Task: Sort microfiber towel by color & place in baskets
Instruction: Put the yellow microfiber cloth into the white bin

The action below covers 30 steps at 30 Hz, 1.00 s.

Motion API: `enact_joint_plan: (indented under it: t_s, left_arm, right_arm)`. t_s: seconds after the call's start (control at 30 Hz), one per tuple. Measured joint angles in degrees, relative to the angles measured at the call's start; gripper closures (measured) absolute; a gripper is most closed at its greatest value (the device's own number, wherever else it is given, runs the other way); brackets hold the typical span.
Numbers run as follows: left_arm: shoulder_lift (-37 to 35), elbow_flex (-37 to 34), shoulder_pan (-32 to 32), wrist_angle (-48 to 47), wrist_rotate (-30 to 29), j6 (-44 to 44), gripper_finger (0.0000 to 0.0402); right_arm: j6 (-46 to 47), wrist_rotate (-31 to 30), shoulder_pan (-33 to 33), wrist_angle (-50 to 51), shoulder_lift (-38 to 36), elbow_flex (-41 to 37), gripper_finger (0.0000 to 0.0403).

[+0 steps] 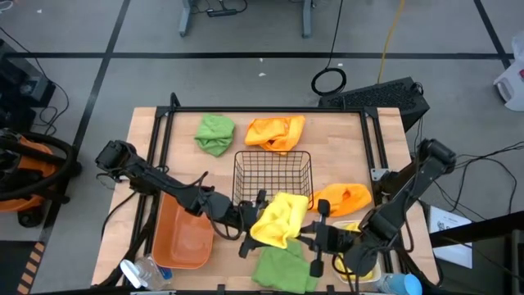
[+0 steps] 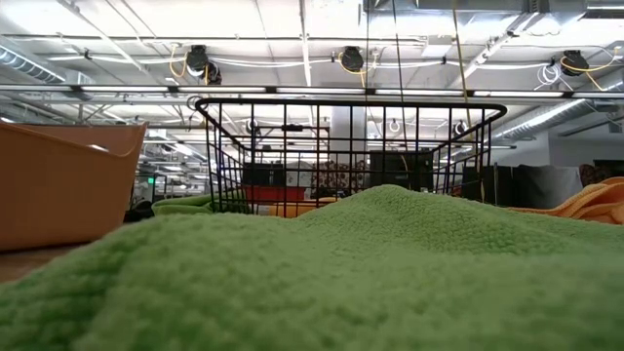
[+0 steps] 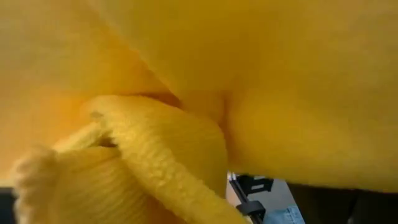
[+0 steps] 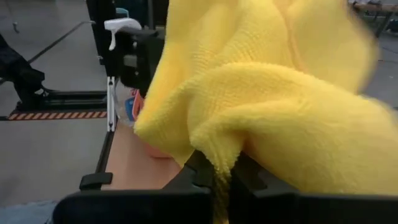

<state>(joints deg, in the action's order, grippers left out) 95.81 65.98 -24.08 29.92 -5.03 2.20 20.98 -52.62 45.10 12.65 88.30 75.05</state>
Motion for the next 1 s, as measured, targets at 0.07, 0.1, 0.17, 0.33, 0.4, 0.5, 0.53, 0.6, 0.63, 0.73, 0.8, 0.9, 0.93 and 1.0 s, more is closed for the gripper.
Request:
enact_joint_plan:
  t_s: [0.07,0.1,0.17,0.33,0.4,0.5,0.53,0.6,0.63,0.73,0.8,0.9,0.93,1.0]
  left_arm:
    - [0.0,0.0,0.0,0.3,0.0,-0.1,0.0081]
    - [0.0,0.0,0.0,0.7,0.0,-0.1,0.0081]
    - [0.0,0.0,-0.1,1.1,0.0,-0.1,0.0081]
    - [0.0,0.0,-0.1,1.0,0.0,0.0,0.0084]
    - [0.0,0.0,-0.1,1.0,0.0,0.0,0.0097]
    - [0.0,0.0,-0.1,0.6,0.0,-0.9,0.0137]
    - [0.0,0.0,-0.1,0.5,0.0,-1.0,0.0156]
    - [0.0,0.0,-0.1,0.0,0.0,-1.1,0.0202]
    - [0.0,0.0,-0.1,-0.4,-0.1,-1.2,0.0227]
    - [0.0,0.0,-0.1,-1.4,-0.1,-2.3,0.0311]
    - [0.0,0.0,-0.1,-2.2,0.0,-3.4,0.0364]
    - [0.0,0.0,-0.1,-2.8,0.3,-4.2,0.0383]
    - [0.0,0.0,-0.1,-3.1,0.4,-4.2,0.0378]
    - [0.0,0.0,-0.2,-3.9,0.5,-4.2,0.0369]
  right_arm:
    - [0.0,-0.4,-0.1,-0.7,0.6,0.0,0.0399]
    - [-0.2,-0.8,-0.2,-0.9,0.8,0.0,0.0399]
    - [-0.5,-1.7,-0.2,-0.7,1.1,0.0,0.0399]
    - [-1.5,-2.5,-0.2,-0.4,1.4,0.0,0.0399]
    - [-1.7,-2.6,-0.2,-0.4,1.5,0.0,0.0399]
    - [-2.0,-2.5,-0.2,-0.4,1.6,0.0,0.0398]
    - [-1.8,-2.6,-0.2,-0.4,1.6,0.0,0.0398]
    - [-0.9,-2.5,-0.2,-0.5,1.6,0.0,0.0394]
    - [-0.6,-2.5,-0.2,-0.7,1.6,0.0,0.039]
    - [0.6,-2.3,0.1,-0.7,1.6,0.0,0.0368]
    - [1.7,-2.4,0.5,-0.5,1.6,0.0,0.0347]
    - [4.2,-3.0,1.6,-0.4,1.8,-0.1,0.0312]
    - [5.0,-3.5,2.1,-0.4,1.9,-0.1,0.03]
    - [6.1,-4.1,3.3,-0.3,2.5,-0.1,0.0275]
